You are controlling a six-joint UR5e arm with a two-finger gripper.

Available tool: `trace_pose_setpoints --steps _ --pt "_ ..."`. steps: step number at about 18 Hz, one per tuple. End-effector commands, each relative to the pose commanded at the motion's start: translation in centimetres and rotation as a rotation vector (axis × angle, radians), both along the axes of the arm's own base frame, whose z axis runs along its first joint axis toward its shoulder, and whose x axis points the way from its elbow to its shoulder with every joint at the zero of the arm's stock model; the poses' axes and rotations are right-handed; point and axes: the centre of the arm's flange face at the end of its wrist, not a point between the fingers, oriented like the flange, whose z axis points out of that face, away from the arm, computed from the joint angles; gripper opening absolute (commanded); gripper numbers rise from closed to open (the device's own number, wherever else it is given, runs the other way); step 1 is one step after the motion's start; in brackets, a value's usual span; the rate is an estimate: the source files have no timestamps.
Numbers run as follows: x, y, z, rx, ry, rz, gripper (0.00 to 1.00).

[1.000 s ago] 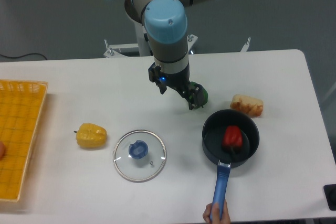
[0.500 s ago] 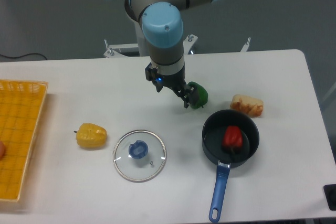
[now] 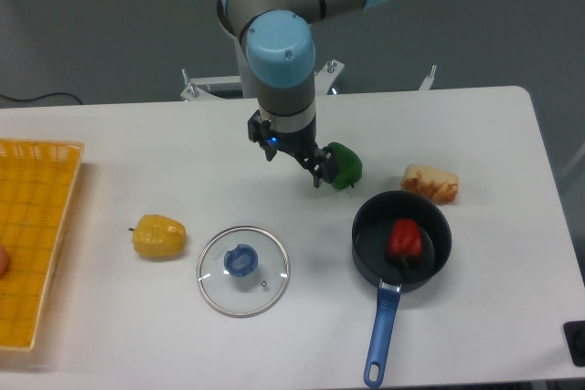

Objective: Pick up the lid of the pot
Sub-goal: 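Move the open gripper away from the green pepper toward the glass lid, then lower the gripper over the blue knob of the glass lid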

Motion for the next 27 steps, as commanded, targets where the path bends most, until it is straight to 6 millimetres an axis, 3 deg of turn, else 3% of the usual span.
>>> trace_pose_setpoints --steps 3,11,16,21,27 --pt "1.2 2.9 -3.0 -0.005 0.004 0.089 1.00" --pt "2.4 5.3 -8.2 -0.053 -0.065 0.253 1.00" --pt "1.3 6.9 -8.0 0.109 -0.033 0.591 1.00" --pt "0.5 7.4 -7.4 0.168 -0.017 0.761 1.00" --pt "1.3 8.1 -7.9 0.153 -0.004 0.745 1.00"
